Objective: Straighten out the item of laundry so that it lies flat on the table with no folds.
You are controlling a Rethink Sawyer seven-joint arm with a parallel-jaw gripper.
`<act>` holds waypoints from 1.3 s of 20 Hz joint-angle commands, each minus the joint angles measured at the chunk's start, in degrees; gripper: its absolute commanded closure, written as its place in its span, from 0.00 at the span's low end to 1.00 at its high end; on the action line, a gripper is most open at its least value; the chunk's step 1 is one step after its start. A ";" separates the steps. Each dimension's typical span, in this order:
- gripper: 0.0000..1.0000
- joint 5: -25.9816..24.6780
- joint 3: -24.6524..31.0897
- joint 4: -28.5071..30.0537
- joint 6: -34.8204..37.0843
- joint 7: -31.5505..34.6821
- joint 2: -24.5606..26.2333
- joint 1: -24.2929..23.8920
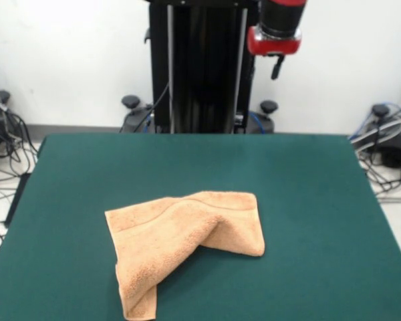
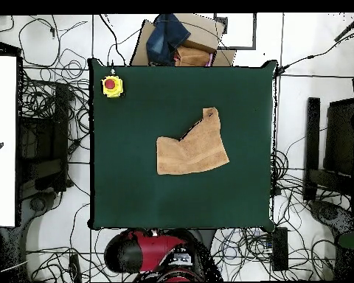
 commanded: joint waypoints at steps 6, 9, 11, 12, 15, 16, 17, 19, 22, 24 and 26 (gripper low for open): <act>0.00 -4.50 1.08 -6.92 -3.25 6.50 4.85 -3.32; 0.00 -5.40 0.90 -6.72 -4.07 7.16 7.09 -4.15; 0.00 -6.02 0.79 -6.96 -4.80 7.56 7.47 -4.21; 0.00 -6.13 0.79 -6.89 -4.60 7.67 7.16 -4.17; 0.00 -6.27 0.70 -6.51 -2.65 7.68 5.42 -4.05; 0.00 -5.98 0.62 -6.79 -1.04 7.47 4.47 -3.74; 0.00 -5.71 0.59 -7.21 0.76 7.06 3.49 -3.31; 0.00 -5.25 1.02 -8.35 3.45 6.24 2.55 -3.12; 0.00 -4.80 1.40 -9.85 5.49 5.51 2.62 -3.01; 0.00 -4.52 1.97 -10.45 6.39 5.35 2.82 -3.49; 0.00 -4.58 1.74 -11.34 7.73 4.79 2.44 -3.21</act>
